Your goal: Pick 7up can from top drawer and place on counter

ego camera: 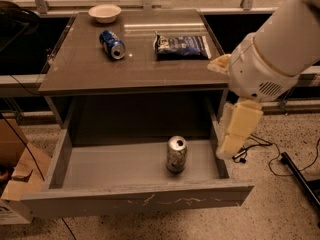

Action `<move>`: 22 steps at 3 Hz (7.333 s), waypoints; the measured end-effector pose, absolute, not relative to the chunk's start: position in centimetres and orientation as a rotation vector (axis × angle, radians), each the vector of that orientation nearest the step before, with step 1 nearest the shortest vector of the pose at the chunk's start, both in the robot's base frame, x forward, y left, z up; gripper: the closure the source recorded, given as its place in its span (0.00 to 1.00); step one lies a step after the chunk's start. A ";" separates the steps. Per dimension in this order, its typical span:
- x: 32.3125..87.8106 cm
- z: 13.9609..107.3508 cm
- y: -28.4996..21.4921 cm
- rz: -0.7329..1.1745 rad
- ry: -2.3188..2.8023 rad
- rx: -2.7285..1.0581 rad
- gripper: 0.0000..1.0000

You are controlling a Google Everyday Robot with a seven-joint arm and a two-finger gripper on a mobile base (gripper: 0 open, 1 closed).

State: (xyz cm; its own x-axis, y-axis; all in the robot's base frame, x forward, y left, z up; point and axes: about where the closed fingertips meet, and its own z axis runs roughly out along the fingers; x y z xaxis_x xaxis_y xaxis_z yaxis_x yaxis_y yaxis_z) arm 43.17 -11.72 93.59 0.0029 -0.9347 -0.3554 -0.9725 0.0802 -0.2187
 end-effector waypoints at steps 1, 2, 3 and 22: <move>43.9 91.4 -9.4 0.254 1.889 -1.854 0.00; 45.4 88.1 -8.8 0.392 1.855 -1.804 0.00; 45.6 87.6 -8.7 0.415 1.854 -1.801 0.00; 71.7 90.6 -5.5 0.725 1.745 -1.411 0.12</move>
Offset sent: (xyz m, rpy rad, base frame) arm 0.0461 0.0306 -0.0988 0.3535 0.1196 0.0569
